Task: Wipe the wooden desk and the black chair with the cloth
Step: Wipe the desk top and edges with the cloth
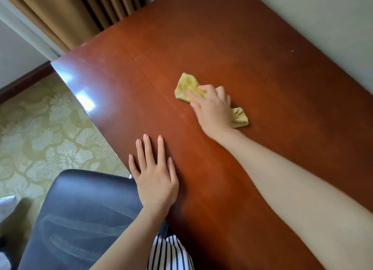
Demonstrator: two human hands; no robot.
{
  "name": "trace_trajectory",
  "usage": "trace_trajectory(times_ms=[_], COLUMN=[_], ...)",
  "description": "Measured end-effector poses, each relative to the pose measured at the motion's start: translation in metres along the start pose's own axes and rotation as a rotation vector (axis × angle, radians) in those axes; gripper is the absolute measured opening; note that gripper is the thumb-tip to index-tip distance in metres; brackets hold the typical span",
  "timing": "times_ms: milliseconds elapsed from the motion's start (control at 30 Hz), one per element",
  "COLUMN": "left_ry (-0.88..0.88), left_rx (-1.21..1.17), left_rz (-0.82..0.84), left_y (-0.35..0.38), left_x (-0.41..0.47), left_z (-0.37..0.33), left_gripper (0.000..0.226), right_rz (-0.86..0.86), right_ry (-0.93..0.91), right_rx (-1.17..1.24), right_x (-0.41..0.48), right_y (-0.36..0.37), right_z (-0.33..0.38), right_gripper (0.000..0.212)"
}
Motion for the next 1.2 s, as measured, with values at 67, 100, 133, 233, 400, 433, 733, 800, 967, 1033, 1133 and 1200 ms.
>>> trace_trajectory(times_ms=[67, 100, 133, 233, 400, 433, 733, 800, 967, 1033, 1133, 1200], left_ry=[0.002, 0.003, 0.003, 0.004, -0.001, -0.003, -0.008, -0.007, 0.002, 0.01, 0.012, 0.014], left_rx=[-0.01, -0.016, -0.02, -0.024, -0.03, -0.028, -0.026, -0.023, -0.027, -0.032, -0.042, -0.049], left_rz=[0.006, 0.008, 0.01, 0.003, 0.0, 0.004, 0.019, 0.014, 0.007, 0.006, 0.012, 0.013], left_y=[-0.001, -0.001, -0.001, -0.002, -0.002, -0.002, -0.005, -0.003, -0.001, -0.002, -0.002, -0.002], left_x=[0.0, -0.001, 0.0, 0.0, -0.001, -0.001, -0.004, -0.003, -0.002, -0.002, -0.001, -0.001], left_z=[0.0, 0.0, 0.0, 0.0, -0.001, -0.001, -0.004, -0.003, 0.0, -0.002, -0.003, -0.002], left_gripper=[0.058, 0.058, 0.058, 0.057, 0.057, 0.057, 0.057, 0.057, 0.058, 0.058, 0.059, 0.059], right_rz=[0.053, 0.072, 0.088, 0.129, 0.2, 0.228, 0.361, 0.307, 0.104, 0.005, -0.142, -0.162], right_ry=[-0.092, -0.133, -0.164, -0.206, -0.327, -0.375, -0.582, -0.472, -0.163, -0.054, 0.11, 0.146], right_rx=[0.01, 0.012, 0.022, 0.089, 0.16, 0.155, 0.01, 0.022, 0.077, 0.068, 0.027, 0.019], right_x=[-0.025, -0.038, -0.05, -0.089, -0.158, -0.17, -0.143, -0.115, -0.045, -0.021, 0.006, 0.014], right_y=[0.002, 0.001, -0.001, -0.008, -0.023, -0.029, -0.081, -0.08, -0.068, -0.058, -0.034, -0.017], right_z=[0.011, 0.015, 0.017, 0.018, 0.0, -0.009, -0.083, -0.086, -0.079, -0.071, -0.052, -0.034], right_gripper=[0.034, 0.034, 0.034, 0.034, 0.032, 0.03, 0.047, 0.05, 0.033, 0.03, 0.03, 0.031])
Point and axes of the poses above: each hand's wrist, its own x-axis towards the middle knuckle, its own y-axis out of the palm, z = x × y, the point moved 1 cm from there along x, towards the middle knuckle, and after that the axes turned 13 degrees about x, right-handed, at the moved point
